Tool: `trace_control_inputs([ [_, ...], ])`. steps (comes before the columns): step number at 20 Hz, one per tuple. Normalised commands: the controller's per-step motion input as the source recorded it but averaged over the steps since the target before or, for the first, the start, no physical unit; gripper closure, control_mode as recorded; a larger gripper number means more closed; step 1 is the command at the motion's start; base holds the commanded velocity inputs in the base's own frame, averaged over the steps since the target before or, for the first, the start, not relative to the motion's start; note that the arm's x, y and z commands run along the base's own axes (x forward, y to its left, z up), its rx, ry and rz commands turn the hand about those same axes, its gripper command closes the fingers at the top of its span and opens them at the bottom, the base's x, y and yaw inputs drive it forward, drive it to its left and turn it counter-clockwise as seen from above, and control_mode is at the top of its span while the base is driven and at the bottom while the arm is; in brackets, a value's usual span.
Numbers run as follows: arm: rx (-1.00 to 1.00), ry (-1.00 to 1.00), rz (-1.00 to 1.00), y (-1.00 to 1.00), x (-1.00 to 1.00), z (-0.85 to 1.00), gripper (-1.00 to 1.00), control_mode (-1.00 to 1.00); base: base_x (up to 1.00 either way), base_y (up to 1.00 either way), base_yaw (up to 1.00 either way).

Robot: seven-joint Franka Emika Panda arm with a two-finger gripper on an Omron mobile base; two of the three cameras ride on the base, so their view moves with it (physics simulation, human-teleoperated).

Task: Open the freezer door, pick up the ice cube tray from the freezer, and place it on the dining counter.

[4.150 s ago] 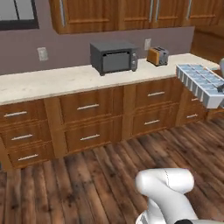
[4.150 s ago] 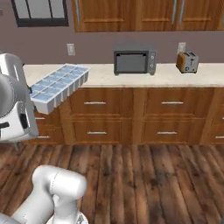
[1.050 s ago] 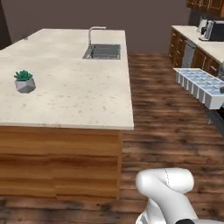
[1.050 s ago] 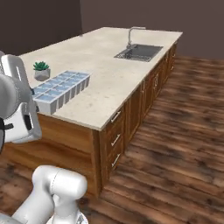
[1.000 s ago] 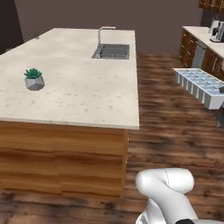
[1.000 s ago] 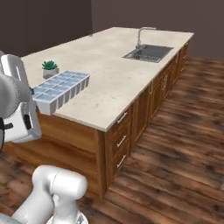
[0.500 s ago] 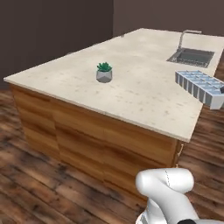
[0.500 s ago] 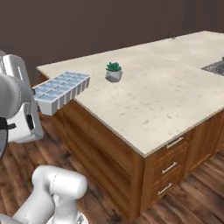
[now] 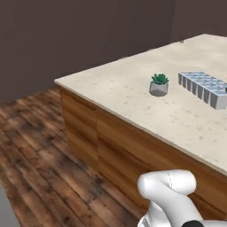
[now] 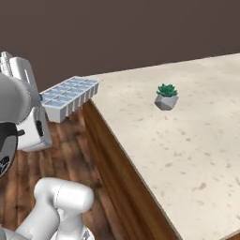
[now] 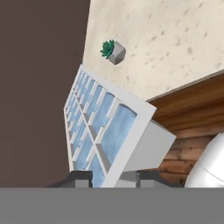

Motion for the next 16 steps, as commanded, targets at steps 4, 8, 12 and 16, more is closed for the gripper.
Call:
trace_control_inputs([
  [4,0.0,0.0,0.0,0.0,0.0,0.0,1.0,1.0,0.95,0.22,0.39],
  [8,0.0,0.0,0.0,0.0,0.0,0.0,1.0,1.0,0.91,0.0,0.34],
  [12,0.0,0.0,0.0,0.0,0.0,0.0,1.0,1.0,0.96,0.0,0.2],
  [16,0.0,0.0,0.0,0.0,0.0,0.0,1.0,1.0,0.98,0.0,0.14],
])
